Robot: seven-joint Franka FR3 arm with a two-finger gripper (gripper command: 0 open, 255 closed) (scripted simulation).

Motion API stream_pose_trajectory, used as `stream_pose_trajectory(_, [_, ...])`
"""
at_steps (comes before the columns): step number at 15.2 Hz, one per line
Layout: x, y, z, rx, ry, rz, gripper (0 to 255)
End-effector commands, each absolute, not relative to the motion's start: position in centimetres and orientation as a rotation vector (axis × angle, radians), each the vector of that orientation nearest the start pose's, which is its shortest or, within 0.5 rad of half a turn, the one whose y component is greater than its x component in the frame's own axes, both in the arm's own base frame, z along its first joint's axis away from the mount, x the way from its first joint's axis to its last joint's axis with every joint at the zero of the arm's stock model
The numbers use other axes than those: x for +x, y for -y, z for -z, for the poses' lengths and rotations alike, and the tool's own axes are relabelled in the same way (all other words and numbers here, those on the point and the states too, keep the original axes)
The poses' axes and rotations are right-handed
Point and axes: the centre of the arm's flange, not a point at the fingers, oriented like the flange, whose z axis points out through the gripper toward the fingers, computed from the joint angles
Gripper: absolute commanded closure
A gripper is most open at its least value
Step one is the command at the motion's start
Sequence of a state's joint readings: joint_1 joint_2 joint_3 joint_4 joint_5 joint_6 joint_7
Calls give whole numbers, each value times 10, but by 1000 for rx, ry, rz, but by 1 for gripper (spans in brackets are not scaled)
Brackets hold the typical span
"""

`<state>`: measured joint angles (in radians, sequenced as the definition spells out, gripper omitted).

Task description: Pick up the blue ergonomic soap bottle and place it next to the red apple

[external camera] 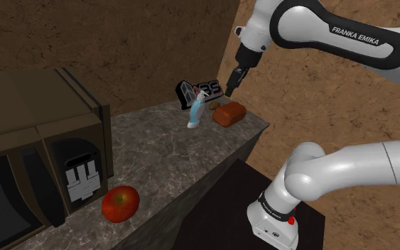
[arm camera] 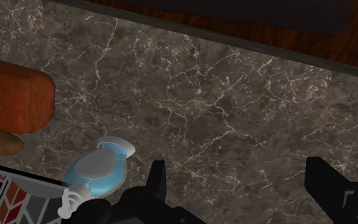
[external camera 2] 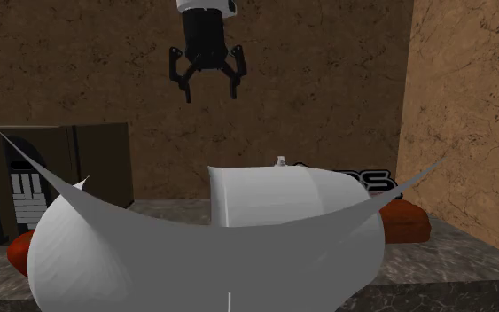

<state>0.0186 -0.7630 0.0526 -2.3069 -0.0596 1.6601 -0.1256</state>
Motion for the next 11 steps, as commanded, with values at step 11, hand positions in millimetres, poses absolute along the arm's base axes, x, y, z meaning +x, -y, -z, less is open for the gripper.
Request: stream_pose_trajectory(11, [421, 59, -564, -3203, 304, 116, 0])
